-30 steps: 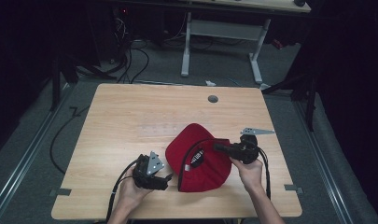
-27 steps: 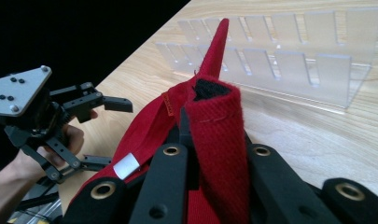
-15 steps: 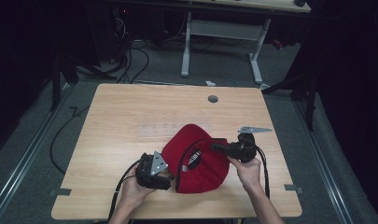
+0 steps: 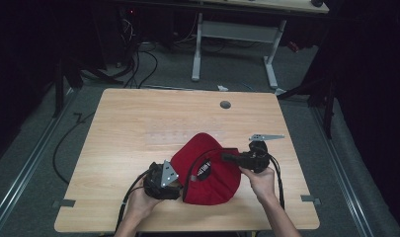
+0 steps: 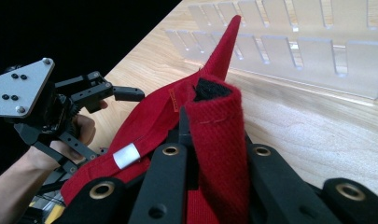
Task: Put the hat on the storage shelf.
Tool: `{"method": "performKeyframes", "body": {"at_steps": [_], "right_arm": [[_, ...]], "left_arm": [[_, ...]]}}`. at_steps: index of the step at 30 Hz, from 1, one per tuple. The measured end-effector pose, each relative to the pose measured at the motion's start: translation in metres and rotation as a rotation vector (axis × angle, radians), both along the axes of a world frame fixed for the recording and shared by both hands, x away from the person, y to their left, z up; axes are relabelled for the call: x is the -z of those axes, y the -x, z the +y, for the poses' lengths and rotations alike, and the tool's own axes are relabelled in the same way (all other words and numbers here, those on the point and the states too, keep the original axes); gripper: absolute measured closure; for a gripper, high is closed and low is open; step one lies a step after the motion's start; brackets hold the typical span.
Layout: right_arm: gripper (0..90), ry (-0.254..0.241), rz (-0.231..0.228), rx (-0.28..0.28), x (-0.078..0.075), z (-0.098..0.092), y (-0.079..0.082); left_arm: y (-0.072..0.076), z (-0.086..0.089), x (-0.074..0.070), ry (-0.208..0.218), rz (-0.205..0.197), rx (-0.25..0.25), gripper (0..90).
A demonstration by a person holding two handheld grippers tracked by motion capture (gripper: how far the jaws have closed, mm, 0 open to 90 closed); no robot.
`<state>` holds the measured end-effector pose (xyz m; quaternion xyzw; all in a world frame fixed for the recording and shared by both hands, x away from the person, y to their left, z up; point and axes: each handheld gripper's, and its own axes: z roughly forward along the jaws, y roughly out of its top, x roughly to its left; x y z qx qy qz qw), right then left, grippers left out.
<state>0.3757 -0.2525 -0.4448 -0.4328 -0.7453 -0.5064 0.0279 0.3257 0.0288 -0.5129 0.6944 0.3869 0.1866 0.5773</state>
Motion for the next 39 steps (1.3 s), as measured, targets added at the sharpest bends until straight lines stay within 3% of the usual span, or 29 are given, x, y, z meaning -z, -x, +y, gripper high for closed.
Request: {"method": "performKeyframes", "body": {"at_steps": [11,13,18,21,25,32,39], "right_arm": [[83.5,-0.031,0.018,-0.013,0.002,0.002,-0.001],[83.5,-0.026,0.027,-0.031,0.003,0.006,-0.001],[83.4,-0.017,0.020,-0.026,0.001,0.010,0.000],[83.2,-0.011,0.021,-0.035,0.000,0.010,0.001],[82.8,-0.004,0.019,-0.047,0.000,0.009,0.001],[81.7,-0.010,0.031,-0.058,0.002,0.009,-0.002],[80.8,-0.016,0.021,-0.041,0.004,0.007,-0.005]], "left_arm": [[0.000,-0.003,-0.007,-0.029,-0.062,-0.025,27.8],[0.003,-0.006,-0.010,0.005,-0.070,0.005,31.8],[0.004,-0.006,-0.014,0.023,-0.074,0.018,40.0],[0.004,-0.002,-0.018,0.036,-0.058,0.032,44.1],[0.004,0.000,-0.021,0.020,-0.039,0.050,49.3],[0.004,0.005,-0.029,0.023,0.022,0.089,60.2],[0.008,0.002,-0.032,0.019,0.039,0.140,72.1]]}}
